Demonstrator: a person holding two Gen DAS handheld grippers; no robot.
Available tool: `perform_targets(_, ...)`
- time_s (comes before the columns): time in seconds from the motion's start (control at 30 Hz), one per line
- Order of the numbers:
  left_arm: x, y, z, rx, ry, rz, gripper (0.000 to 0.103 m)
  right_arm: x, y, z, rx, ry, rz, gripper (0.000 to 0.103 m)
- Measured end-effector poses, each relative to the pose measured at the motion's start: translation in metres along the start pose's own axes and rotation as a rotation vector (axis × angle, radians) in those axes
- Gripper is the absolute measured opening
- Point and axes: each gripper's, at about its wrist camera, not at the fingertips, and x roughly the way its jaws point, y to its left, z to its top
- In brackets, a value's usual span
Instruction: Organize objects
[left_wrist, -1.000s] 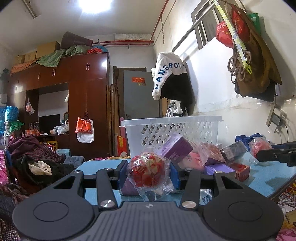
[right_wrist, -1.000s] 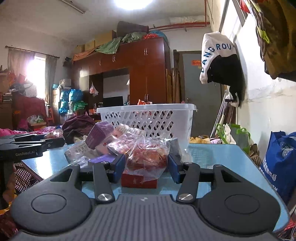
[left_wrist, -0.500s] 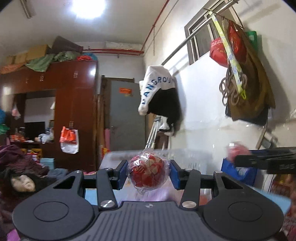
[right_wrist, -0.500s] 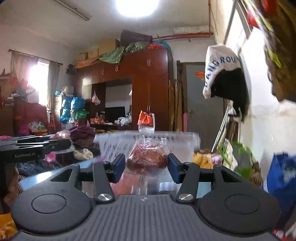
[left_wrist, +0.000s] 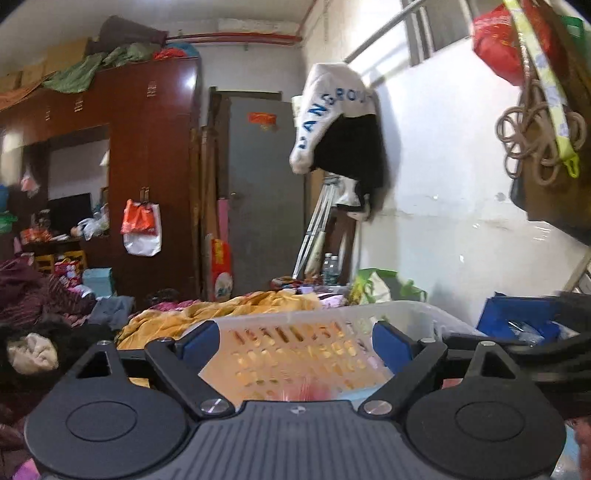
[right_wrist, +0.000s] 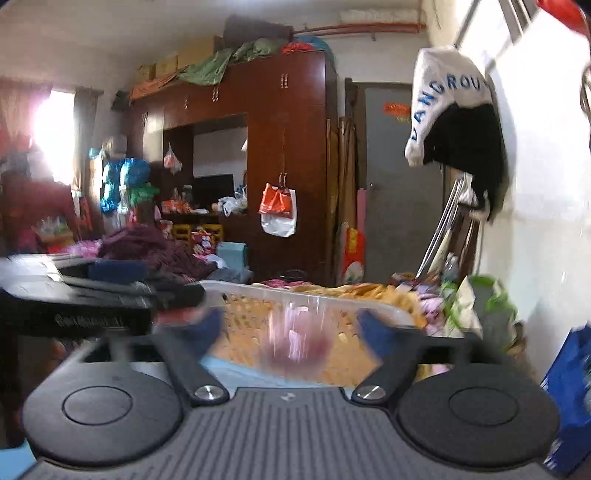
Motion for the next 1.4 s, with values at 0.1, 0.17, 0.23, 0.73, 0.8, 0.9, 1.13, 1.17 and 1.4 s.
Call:
perform_targets(0.1, -0.028, 0.008, -0.009, -0.036, -0.019, -0.035, 0.092, -0.036, -0.010, -0.009, 0.032, -0.037, 0.027, 0.103)
perform_targets(0.17, -0.055, 0.017, -0.024, -0.043, -0.022, -0.066, 0.092, -0.067, -0.016, -0.028, 0.028, -0.067, 0.005, 0.103)
perform_targets(0.23, -0.085, 0.027, -0.048, -0.050, -0.029, -0.084, 0.092, -0.093, -0.026, -0.054, 0.040, -0.083, -0.043, 0.103)
perform_targets(0.73, -0.142, 0.035, -0.128, -0.033, 0.000, -0.069, 0.092, -0.098, -0.057, -0.121, 0.110, 0.194, -0.198, 0.102)
perform_targets(0.8, -0.140, 0.024, -0.130, -0.005, 0.009, -0.060, 0.092, -0.102, -0.059, -0.122, 0.106, 0.182, -0.187, 0.102)
perform_targets(0.9, -0.135, 0.014, -0.136, 0.046, 0.032, -0.047, 0.092, -0.102, -0.059, -0.125, 0.096, 0.205, -0.180, 0.093)
perform_targets(1.13, -0.137, 0.015, -0.145, 0.029, 0.067, -0.033, 0.086, -0.100, -0.057, -0.131, 0.088, 0.237, -0.177, 0.062)
perform_targets(1.17, -0.139, 0.018, -0.146, 0.017, 0.064, -0.028, 0.085, -0.100, -0.058, -0.131, 0.089, 0.238, -0.174, 0.058)
perform_targets(1.4, -0.140, 0.033, -0.143, -0.065, 0.071, -0.047, 0.070, -0.102, -0.056, -0.132, 0.075, 0.232, -0.165, 0.055)
